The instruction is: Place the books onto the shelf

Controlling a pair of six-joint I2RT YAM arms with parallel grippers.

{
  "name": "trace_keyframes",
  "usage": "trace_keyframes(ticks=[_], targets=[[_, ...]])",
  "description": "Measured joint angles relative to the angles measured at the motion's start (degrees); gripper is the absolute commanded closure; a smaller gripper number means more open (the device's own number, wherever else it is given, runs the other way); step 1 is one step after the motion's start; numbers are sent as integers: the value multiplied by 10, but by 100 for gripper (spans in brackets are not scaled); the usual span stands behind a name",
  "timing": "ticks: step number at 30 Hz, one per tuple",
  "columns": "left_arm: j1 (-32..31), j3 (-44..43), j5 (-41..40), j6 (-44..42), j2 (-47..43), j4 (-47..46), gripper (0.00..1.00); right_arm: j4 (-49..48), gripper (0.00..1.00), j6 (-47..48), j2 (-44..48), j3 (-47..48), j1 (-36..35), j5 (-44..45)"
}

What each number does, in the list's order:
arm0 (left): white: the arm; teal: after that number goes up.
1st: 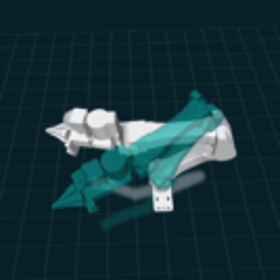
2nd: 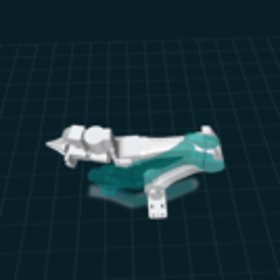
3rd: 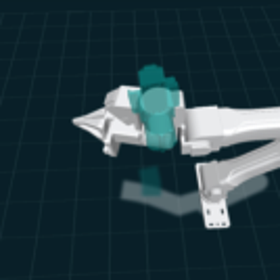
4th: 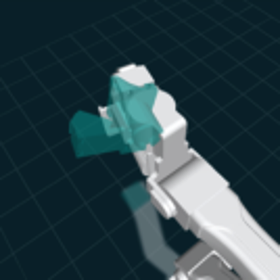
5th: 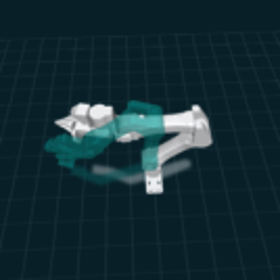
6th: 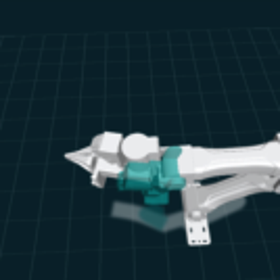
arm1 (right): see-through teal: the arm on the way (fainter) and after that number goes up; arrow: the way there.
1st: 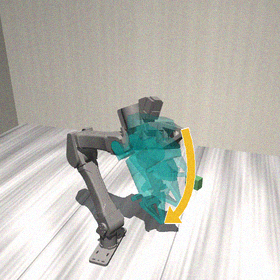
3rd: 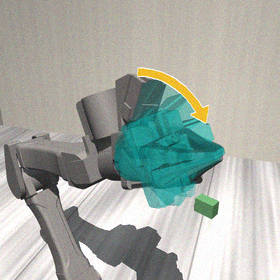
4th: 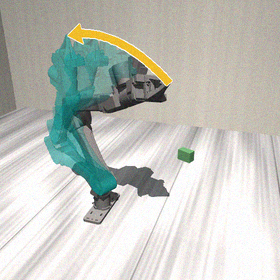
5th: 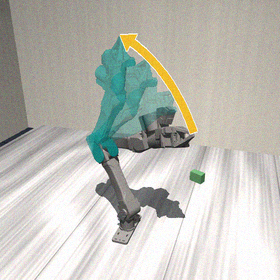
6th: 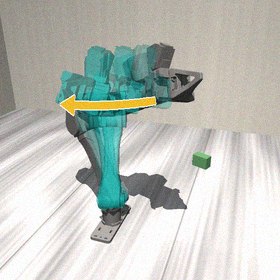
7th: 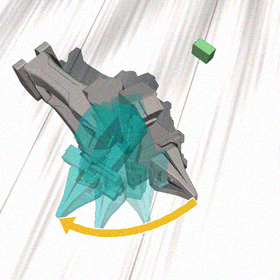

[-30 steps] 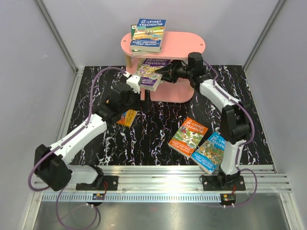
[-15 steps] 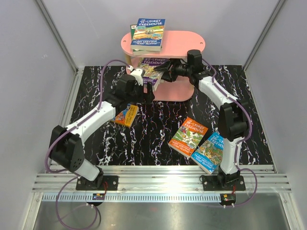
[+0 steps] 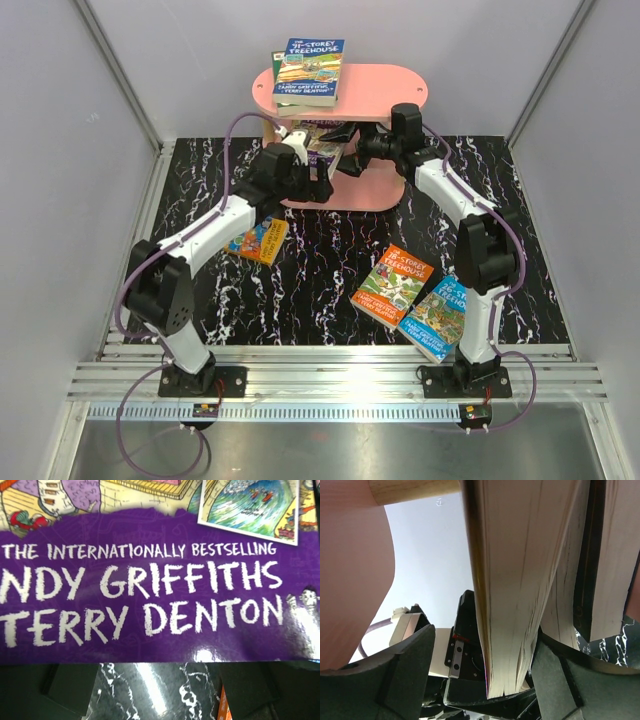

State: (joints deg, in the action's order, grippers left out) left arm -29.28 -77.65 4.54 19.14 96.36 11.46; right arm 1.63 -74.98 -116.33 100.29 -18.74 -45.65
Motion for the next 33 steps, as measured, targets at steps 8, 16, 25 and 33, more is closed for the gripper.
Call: trace_keyframes(ticks=[8,16,25,33], targets=[[0,-45,-10,40,35,12,7,-19,14,-12,11,-25,0,-10],[-4,-119,-42,76,79,87,4,-5,13,24,59,-82,7,12],[-7,-151,-74,129,104,96,1,31,13,64,115,-139,14,1],[-7,-43,-73,149,42,19,1,34,13,82,143,-174,8,-14]])
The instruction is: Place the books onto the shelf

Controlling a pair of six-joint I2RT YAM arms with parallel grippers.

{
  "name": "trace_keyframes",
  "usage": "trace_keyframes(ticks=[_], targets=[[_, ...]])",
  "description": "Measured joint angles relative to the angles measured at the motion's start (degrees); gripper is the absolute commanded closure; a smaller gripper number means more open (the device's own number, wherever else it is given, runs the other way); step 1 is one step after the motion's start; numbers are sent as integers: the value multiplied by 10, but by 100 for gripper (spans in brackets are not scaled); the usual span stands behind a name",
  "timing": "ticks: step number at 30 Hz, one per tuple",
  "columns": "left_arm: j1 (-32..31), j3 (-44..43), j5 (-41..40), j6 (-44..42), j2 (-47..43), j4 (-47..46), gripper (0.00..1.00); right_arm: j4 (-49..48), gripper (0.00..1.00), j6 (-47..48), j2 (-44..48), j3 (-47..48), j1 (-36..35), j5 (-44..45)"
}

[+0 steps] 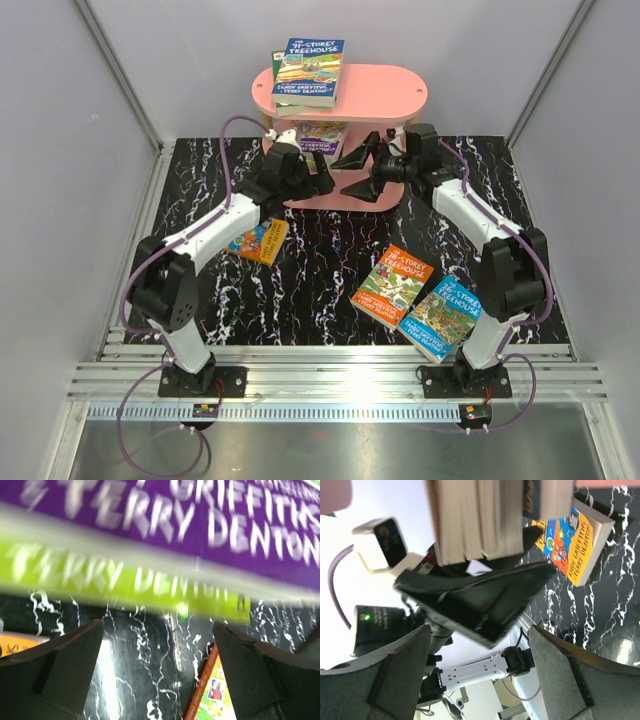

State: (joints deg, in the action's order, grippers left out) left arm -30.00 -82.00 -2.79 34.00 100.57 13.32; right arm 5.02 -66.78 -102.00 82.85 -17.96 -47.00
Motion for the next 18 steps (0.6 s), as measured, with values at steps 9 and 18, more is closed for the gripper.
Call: trace_keyframes(ticks=[9,18], targets=[[-1,92,9,11,-115,-65,1,4,13,13,12,-37,1,-7],[-4,202,45,10,-226,-74,1,102,13,100,93,-80,27,17]])
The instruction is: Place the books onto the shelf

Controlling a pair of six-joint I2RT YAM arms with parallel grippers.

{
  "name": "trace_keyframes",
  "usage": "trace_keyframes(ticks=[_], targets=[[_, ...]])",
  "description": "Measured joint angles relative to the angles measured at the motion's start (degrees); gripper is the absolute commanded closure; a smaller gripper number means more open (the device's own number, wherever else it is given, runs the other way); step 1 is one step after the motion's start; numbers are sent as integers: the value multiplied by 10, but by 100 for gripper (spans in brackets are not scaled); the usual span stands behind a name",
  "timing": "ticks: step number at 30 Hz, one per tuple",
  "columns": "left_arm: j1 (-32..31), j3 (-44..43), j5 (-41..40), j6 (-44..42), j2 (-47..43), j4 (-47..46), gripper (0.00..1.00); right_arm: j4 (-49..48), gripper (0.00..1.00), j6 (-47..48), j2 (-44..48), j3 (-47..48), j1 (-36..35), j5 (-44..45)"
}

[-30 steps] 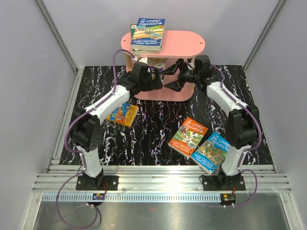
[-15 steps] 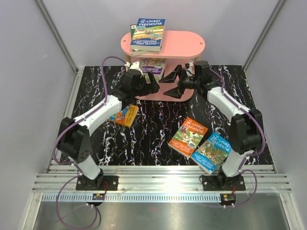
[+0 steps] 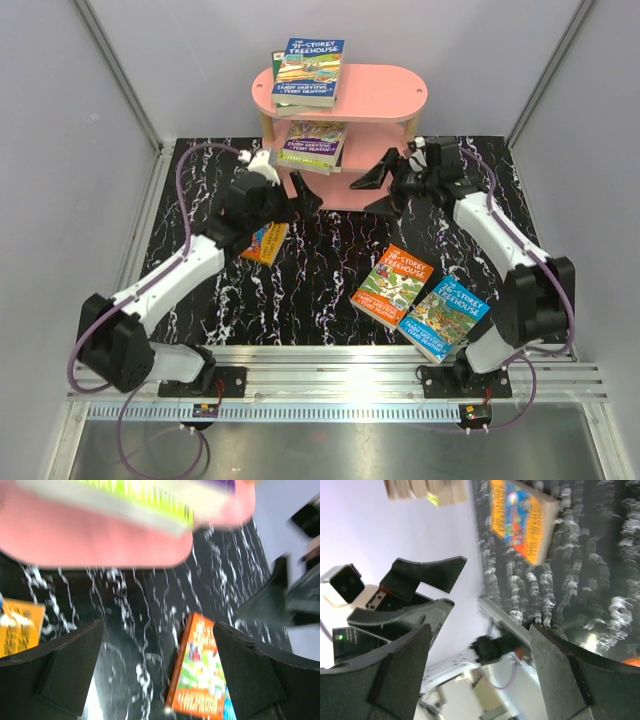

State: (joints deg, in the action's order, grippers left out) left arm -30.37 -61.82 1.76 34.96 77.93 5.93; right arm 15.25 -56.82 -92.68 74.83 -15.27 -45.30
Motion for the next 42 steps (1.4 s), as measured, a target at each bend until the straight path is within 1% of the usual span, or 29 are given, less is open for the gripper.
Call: trace_keyframes(ticks=[3,6,10,14,19,23,27,35,42], targets=[[-17,62,29,-1,-33,-7,1,105,14,67,53,-2,16,57],[-61,103,59,-1,-21,-17,1,195,14,121,118,-36,30,134],[-110,113,119,8,59,-49,1,287,13,156,185,-118,45,223],[-138,96,163,25,154,-71,1,345,13,170,191,-177,54,285],[-171,47,205,47,235,-93,1,356,14,172,168,-230,56,327],[-179,42,229,70,257,-123,1,340,14,171,146,-272,56,340],[-177,42,240,84,264,-134,1,309,14,169,129,-307,56,341],[-176,42,242,103,269,-150,1,266,14,152,127,-311,57,307],[-175,53,243,117,269,-170,1,262,17,143,89,-298,64,277]])
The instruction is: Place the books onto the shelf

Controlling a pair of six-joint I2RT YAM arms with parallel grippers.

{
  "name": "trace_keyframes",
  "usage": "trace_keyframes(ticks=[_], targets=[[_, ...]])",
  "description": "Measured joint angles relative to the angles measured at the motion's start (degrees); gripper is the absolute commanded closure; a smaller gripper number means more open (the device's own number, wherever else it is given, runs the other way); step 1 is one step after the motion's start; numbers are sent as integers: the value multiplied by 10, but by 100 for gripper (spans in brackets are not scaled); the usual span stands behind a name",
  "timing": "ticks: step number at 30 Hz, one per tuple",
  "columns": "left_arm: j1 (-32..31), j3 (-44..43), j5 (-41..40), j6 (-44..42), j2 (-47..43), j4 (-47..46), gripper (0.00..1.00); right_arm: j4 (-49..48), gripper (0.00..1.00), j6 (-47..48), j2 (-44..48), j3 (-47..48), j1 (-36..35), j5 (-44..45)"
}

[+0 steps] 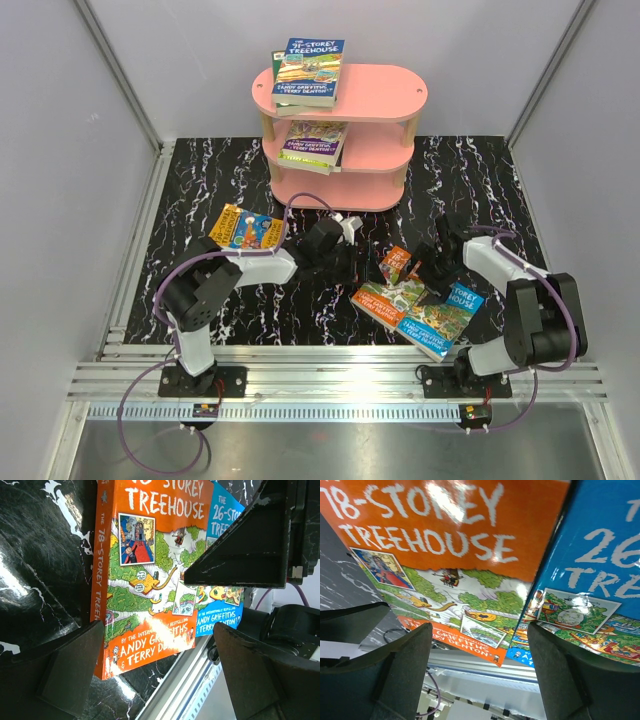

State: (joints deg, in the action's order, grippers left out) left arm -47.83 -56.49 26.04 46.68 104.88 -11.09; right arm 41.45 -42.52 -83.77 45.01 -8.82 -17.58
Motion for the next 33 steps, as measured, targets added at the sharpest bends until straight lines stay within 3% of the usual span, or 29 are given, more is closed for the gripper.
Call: trace_keyframes(ticks=[14,21,30,33], targets=[[19,34,5,19,2,-26,1,-16,18,-12,-46,16,1,-73],[37,57,0,30,-8,-36,1,-31,19,-12,-92,56,-41,-94],[56,112,-7,28,-57,-32,1,-53,21,-2,-135,71,-121,-56],[67,130,-7,28,-74,-27,1,-59,32,-2,-139,74,-141,-56]])
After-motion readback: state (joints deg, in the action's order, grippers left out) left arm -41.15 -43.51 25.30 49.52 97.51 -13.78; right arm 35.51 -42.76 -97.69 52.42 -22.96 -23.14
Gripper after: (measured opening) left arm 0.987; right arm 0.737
